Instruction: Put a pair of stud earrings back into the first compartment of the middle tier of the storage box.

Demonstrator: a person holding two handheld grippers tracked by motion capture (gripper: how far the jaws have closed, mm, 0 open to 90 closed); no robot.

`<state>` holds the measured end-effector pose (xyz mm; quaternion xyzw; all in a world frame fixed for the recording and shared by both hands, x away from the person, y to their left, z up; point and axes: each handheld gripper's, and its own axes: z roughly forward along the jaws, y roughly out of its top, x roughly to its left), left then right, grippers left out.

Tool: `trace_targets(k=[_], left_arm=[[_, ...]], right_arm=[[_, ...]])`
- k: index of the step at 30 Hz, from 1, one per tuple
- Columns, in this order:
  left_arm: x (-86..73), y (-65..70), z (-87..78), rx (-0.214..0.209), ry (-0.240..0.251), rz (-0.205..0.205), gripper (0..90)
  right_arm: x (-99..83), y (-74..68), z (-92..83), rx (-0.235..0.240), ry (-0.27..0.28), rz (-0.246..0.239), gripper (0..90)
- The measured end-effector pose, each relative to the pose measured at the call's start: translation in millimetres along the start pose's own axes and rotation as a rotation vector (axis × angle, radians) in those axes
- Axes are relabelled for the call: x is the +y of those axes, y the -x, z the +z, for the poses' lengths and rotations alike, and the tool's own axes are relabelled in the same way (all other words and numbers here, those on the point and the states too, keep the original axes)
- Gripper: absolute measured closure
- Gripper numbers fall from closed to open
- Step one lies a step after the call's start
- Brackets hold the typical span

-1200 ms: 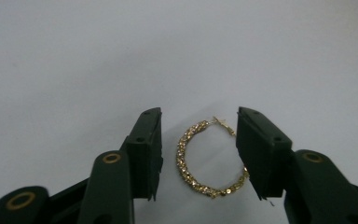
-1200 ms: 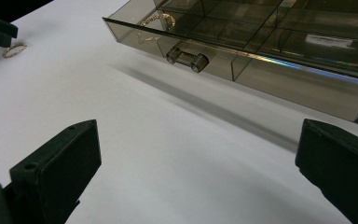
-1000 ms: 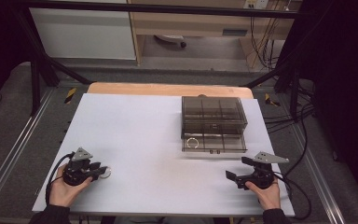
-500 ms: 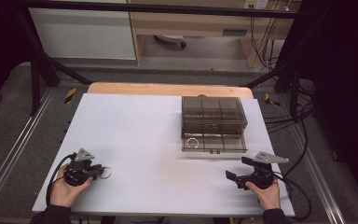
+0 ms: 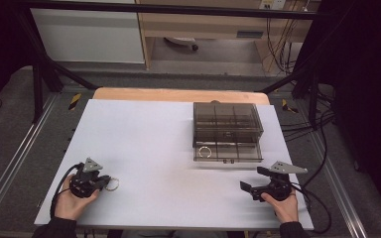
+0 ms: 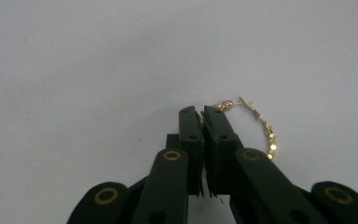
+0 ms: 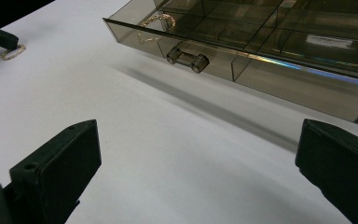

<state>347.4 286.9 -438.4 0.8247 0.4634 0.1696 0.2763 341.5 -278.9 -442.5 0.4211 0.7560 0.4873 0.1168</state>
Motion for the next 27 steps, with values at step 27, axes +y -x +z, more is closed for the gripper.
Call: trace_targets(k=[27], left_arm=[[22.7,13.0,-10.7,-0.056,0.059,0.011,86.4]], right_arm=[[0.0,0.1,0.2,-0.001,-0.002,0.0,0.6]])
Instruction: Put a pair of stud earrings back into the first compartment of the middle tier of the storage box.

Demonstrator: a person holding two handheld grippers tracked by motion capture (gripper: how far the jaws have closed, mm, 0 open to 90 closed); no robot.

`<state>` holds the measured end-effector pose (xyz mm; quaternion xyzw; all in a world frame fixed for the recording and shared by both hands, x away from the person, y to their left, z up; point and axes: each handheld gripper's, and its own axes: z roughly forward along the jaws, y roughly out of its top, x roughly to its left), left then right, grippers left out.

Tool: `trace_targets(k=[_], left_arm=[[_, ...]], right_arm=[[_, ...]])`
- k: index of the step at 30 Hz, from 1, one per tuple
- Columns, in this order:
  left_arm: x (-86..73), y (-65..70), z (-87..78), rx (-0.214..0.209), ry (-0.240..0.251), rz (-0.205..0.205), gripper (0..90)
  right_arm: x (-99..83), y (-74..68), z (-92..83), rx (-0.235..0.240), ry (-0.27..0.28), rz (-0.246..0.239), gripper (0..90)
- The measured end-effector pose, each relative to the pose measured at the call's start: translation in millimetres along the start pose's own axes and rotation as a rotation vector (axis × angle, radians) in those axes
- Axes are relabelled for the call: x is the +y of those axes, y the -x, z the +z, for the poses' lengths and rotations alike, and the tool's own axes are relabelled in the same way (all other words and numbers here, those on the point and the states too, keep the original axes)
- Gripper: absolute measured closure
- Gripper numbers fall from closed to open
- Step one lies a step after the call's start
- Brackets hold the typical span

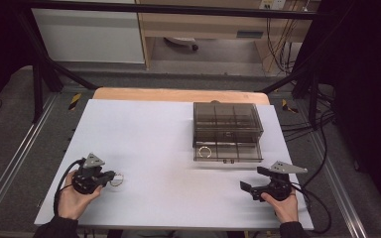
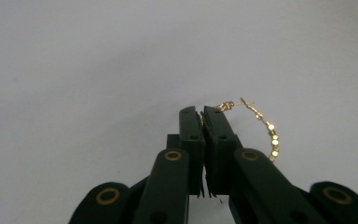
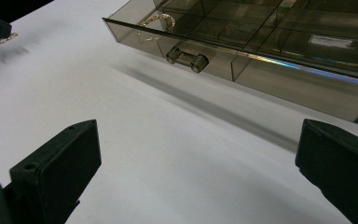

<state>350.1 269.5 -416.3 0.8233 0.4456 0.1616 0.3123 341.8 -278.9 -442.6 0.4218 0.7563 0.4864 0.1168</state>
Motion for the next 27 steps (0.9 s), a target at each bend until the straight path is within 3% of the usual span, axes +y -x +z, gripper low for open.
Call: trace_targets(k=[27], left_arm=[[43.9,41.2,14.7,-0.063,0.03,0.08,86.4]], right_arm=[[-0.2,0.0,-0.2,-0.003,-0.004,-0.002,0.6]])
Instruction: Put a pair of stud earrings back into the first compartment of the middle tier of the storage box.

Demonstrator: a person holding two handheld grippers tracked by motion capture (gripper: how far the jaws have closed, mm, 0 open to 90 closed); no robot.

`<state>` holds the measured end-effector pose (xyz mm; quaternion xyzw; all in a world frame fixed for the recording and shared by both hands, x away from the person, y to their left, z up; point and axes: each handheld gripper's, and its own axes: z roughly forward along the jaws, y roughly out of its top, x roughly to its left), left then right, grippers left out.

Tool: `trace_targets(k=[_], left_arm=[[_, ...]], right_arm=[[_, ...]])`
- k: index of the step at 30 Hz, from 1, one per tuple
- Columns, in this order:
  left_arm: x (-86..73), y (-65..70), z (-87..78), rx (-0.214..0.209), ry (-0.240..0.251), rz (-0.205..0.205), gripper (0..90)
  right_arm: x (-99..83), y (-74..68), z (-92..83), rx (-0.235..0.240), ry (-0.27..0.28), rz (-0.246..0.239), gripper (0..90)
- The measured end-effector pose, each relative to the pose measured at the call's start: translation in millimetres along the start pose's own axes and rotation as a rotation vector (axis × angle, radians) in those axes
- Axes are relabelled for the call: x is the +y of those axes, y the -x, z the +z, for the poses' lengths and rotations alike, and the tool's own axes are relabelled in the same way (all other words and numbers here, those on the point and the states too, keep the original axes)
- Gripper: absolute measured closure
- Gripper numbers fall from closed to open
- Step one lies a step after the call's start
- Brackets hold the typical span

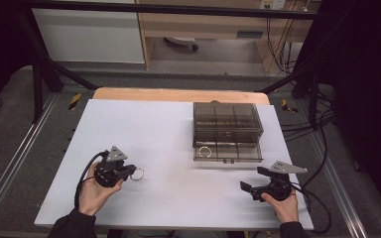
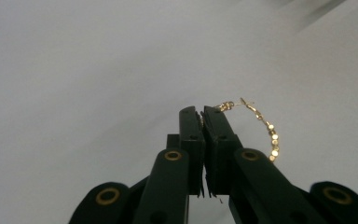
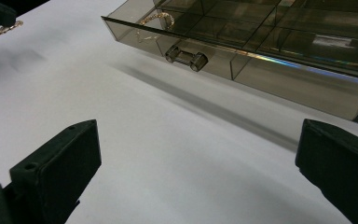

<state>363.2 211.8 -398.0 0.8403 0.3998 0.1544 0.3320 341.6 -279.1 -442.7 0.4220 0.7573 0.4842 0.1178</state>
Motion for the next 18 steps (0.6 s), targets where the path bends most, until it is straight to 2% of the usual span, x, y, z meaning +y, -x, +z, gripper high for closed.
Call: trace_targets(k=[18], left_arm=[[42.2,31.4,15.4,-0.07,0.041,0.05,86.4]], right_arm=[[0.1,0.1,-0.3,0.0,0.0,-0.001,0.6]])
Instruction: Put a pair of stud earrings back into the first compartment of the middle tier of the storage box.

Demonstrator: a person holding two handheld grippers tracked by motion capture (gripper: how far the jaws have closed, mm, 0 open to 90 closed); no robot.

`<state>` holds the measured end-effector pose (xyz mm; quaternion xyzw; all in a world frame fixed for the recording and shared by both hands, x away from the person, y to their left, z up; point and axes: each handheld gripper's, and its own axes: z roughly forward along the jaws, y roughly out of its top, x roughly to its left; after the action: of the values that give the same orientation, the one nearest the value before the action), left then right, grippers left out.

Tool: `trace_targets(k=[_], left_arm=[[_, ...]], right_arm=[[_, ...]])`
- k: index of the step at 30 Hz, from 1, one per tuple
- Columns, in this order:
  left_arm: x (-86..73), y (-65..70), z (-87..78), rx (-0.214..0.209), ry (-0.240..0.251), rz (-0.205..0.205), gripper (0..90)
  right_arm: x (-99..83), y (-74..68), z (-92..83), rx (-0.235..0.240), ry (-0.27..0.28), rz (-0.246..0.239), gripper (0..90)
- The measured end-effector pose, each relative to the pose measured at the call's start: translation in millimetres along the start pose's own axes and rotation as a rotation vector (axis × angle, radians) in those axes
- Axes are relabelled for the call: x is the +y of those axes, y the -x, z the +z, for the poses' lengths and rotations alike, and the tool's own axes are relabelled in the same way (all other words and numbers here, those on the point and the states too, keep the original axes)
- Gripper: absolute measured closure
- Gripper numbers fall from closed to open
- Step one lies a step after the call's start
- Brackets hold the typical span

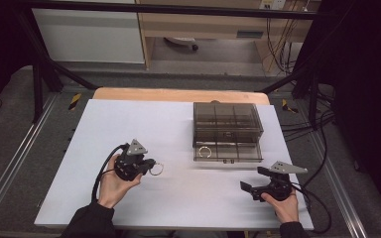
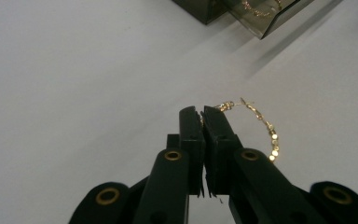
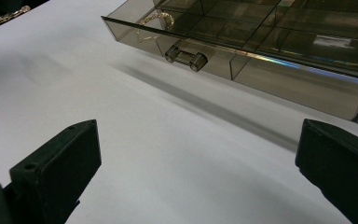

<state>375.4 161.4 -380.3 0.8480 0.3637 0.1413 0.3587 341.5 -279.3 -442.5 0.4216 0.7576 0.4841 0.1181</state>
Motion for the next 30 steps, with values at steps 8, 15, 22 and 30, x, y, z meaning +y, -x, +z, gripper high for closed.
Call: trace_targets(k=[8,15,22,30], left_arm=[[17.7,7.1,8.0,-0.019,0.016,0.003,86.4],[31.5,15.7,17.1,-0.036,0.023,0.014,86.4],[44.5,22.9,25.7,-0.044,0.026,0.027,86.4],[56.2,28.5,34.8,-0.047,0.03,0.035,86.4]], right_arm=[[0.0,0.0,-0.1,-0.002,0.0,0.0,0.6],[-0.1,0.0,0.0,-0.002,-0.001,-0.002,0.6],[0.0,0.0,-0.1,-0.001,-0.002,-0.002,0.6],[0.0,0.1,-0.2,-0.002,-0.001,-0.002,0.6]])
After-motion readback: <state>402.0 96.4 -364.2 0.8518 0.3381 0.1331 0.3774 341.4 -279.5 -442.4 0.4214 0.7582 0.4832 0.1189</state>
